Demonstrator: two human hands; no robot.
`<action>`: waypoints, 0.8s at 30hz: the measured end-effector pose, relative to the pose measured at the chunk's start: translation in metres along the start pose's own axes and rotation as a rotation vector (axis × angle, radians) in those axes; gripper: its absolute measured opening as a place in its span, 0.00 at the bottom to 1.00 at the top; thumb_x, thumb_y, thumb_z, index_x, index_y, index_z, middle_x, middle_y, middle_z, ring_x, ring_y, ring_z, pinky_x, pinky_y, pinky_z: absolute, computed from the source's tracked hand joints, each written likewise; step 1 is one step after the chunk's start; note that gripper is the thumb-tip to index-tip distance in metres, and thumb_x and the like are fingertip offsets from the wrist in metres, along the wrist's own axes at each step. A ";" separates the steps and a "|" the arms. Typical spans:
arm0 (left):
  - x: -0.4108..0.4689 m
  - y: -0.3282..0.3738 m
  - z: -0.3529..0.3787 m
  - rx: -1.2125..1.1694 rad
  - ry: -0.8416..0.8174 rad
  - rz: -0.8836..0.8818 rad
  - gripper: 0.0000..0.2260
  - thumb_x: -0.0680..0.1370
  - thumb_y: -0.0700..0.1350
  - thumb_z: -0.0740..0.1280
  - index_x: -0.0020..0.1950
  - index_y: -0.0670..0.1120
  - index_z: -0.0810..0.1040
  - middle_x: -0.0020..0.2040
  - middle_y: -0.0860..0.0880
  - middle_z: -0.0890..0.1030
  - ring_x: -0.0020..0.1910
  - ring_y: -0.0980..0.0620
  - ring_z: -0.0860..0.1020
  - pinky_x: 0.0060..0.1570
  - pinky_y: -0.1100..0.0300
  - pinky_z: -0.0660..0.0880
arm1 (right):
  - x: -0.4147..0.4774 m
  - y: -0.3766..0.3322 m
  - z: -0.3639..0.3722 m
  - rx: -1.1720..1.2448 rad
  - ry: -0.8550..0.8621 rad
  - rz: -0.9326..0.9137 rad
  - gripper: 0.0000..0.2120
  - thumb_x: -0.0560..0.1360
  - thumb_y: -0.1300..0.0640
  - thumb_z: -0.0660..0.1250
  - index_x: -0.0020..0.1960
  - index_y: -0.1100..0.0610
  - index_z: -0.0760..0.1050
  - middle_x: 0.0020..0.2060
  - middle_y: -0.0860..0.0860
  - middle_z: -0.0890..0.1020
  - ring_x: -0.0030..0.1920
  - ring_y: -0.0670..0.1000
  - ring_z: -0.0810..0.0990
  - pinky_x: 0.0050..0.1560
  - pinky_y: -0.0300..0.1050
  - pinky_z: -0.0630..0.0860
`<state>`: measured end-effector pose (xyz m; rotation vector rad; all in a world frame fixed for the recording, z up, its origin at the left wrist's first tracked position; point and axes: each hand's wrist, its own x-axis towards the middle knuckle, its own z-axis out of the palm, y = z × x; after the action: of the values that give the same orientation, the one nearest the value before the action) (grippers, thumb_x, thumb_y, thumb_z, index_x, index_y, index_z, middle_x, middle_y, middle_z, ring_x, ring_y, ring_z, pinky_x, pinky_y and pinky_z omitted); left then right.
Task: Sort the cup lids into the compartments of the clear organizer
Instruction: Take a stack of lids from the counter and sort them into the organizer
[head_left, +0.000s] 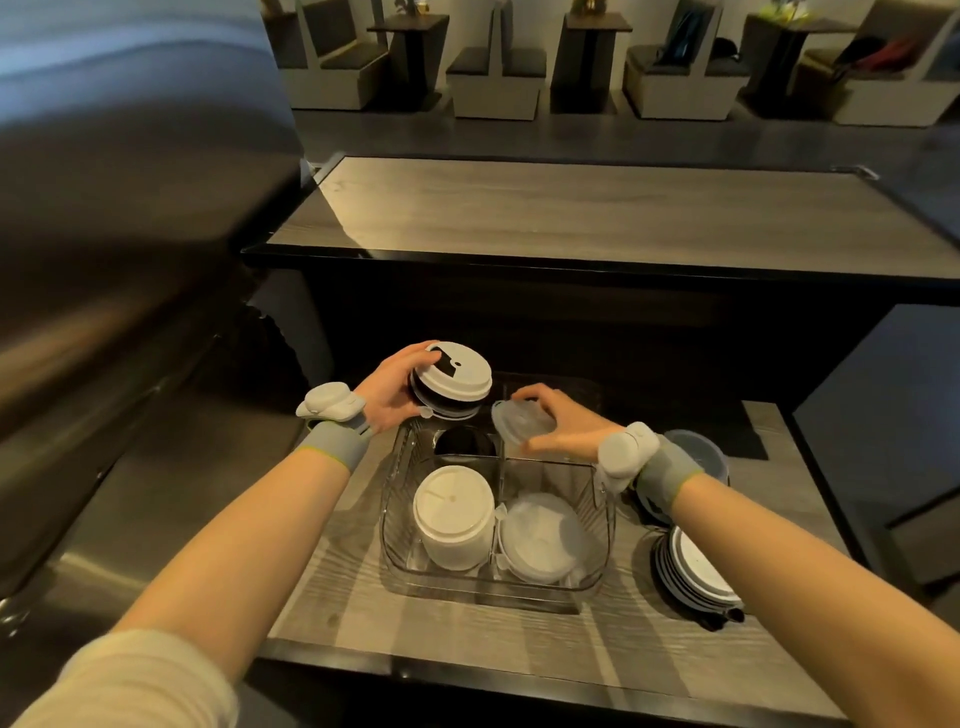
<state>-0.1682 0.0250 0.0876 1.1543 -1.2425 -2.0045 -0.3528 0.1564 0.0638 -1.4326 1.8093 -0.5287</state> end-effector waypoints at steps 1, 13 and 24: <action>0.001 0.000 0.000 -0.015 0.007 -0.004 0.13 0.78 0.40 0.62 0.62 0.48 0.74 0.55 0.44 0.77 0.64 0.43 0.72 0.47 0.55 0.76 | 0.001 0.005 -0.003 0.008 0.040 0.025 0.30 0.70 0.54 0.70 0.68 0.50 0.61 0.65 0.56 0.67 0.62 0.55 0.71 0.64 0.50 0.72; 0.005 -0.005 0.011 -0.027 0.032 -0.032 0.17 0.79 0.42 0.61 0.67 0.46 0.72 0.52 0.45 0.77 0.55 0.46 0.75 0.50 0.53 0.74 | -0.036 0.020 0.019 -0.676 -0.190 -0.445 0.41 0.64 0.37 0.72 0.70 0.47 0.59 0.59 0.50 0.66 0.55 0.47 0.60 0.56 0.43 0.57; -0.004 -0.011 0.006 0.063 -0.090 -0.029 0.14 0.78 0.43 0.61 0.64 0.49 0.73 0.56 0.45 0.77 0.58 0.46 0.75 0.49 0.55 0.76 | -0.032 -0.005 0.010 -0.380 0.198 -0.485 0.27 0.68 0.36 0.63 0.55 0.58 0.74 0.48 0.51 0.74 0.47 0.48 0.71 0.50 0.45 0.68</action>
<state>-0.1712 0.0358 0.0802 1.1288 -1.3497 -2.0719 -0.3393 0.1869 0.0712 -2.1732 1.7750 -0.6034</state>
